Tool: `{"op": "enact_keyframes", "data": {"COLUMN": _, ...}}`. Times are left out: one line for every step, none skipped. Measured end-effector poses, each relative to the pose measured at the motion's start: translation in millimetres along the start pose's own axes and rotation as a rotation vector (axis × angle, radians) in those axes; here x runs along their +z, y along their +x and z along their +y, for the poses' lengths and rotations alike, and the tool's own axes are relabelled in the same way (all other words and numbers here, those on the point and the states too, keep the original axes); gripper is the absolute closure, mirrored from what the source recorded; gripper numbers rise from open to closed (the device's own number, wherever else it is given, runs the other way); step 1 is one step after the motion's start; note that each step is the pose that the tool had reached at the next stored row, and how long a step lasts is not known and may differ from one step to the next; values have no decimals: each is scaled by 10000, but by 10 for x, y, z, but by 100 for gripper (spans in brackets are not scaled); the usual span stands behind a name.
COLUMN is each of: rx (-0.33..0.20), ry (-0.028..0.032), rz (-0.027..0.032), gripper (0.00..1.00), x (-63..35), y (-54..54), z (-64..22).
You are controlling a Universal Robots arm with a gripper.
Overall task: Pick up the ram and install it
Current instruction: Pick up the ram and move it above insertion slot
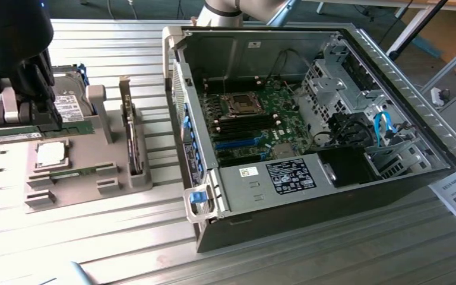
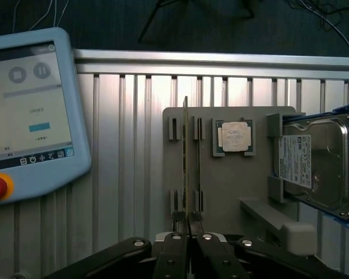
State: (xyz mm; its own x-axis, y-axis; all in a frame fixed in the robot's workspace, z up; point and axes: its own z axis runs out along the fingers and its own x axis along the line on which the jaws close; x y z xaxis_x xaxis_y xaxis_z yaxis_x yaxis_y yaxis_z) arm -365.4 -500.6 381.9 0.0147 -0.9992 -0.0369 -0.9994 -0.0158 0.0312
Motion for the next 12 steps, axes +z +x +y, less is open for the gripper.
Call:
{"op": "enact_keyframes", "data": {"rx": 0, "ry": 0, "rz": 0, "gripper": 88, "x": -18, "y": -1, "z": 1}}
{"op": "enact_keyframes", "data": {"rx": 0, "ry": 0, "rz": 0, "gripper": 88, "x": -35, "y": -1, "z": 1}}
{"op": "enact_keyframes", "data": {"rx": 0, "ry": 1, "rz": -1, "gripper": 88, "x": -62, "y": -2, "z": 2}}
{"op": "enact_keyframes", "data": {"rx": 0, "ry": 1, "rz": -1, "gripper": 88, "x": -74, "y": -3, "z": 2}}
{"op": "enact_keyframes", "data": {"rx": 0, "ry": 1, "rz": -1, "gripper": 88, "x": -89, "y": -3, "z": 3}}
{"op": "enact_keyframes", "data": {"rx": 0, "ry": 1, "rz": -1, "gripper": 88, "x": -100, "y": -3, "z": 4}}
{"op": "enact_keyframes", "data": {"rx": 0, "ry": 2, "rz": -2, "gripper": 88, "x": -100, "y": -4, "z": 3}}
{"op": "enact_keyframes", "data": {"rx": 0, "ry": 2, "rz": -2, "gripper": 88, "x": -100, "y": -4, "z": 3}}
{"op": "enact_keyframes", "data": {"rx": 0, "ry": 0, "rz": -1, "gripper": 88, "x": -102, "y": -4, "z": 3}}
{"op": "enact_keyframes", "data": {"rx": 0, "ry": 0, "rz": -1, "gripper": 88, "x": -102, "y": -4, "z": 3}}
{"op": "enact_keyframes", "data": {"rx": 0, "ry": 0, "rz": -1, "gripper": 88, "x": -102, "y": -4, "z": 2}}
{"op": "enact_keyframes", "data": {"rx": 0, "ry": -1, "rz": 0, "gripper": 88, "x": -103, "y": -4, "z": 0}}
